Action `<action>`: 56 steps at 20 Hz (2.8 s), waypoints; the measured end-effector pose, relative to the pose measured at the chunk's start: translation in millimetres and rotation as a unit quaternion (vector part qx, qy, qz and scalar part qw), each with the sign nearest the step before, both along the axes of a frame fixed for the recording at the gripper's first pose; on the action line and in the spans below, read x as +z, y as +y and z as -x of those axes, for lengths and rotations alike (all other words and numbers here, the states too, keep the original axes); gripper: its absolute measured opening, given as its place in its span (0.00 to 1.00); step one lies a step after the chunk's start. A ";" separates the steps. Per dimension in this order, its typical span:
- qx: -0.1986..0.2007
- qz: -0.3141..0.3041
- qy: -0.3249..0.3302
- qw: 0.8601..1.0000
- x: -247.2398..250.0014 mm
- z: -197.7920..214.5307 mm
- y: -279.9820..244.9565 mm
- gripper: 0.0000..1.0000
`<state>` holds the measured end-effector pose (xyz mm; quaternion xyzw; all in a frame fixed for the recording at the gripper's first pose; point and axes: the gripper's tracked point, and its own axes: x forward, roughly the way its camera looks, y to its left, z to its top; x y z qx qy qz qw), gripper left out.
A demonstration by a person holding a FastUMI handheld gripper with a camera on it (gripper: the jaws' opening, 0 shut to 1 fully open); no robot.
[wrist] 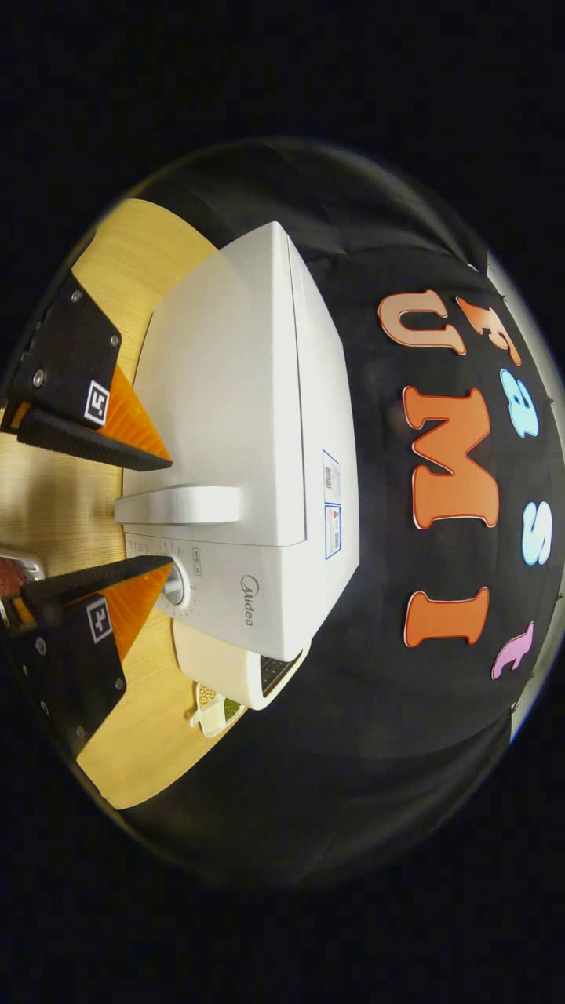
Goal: Open the microwave, put the food inside, and close the microwave door.
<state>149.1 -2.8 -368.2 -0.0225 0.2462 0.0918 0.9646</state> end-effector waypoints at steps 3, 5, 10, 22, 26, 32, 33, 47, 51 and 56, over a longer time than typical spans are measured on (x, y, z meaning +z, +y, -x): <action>0.012 -0.009 0.008 1.000 -8.9 -9.5 7.6 0.51; 0.015 -0.006 0.011 1.000 -13.3 -13.8 9.3 0.42; 0.019 -0.002 0.008 1.000 -14.2 -15.1 7.6 0.24; -0.032 0.041 -0.012 0.999 -19.6 35.1 -21.6 0.00; -0.051 0.016 -0.027 0.998 -1.8 59.9 -26.6 0.01; -0.049 0.008 -0.038 0.998 15.5 32.9 -13.1 0.33; -0.046 -0.004 -0.022 0.999 7.3 30.4 -7.1 0.37; -0.054 -0.002 -0.026 0.998 -18.9 -7.5 3.3 0.07; -0.049 0.020 -0.029 0.998 -20.8 22.3 3.3 0.03; -0.067 0.030 -0.020 0.997 -17.4 90.1 9.7 0.04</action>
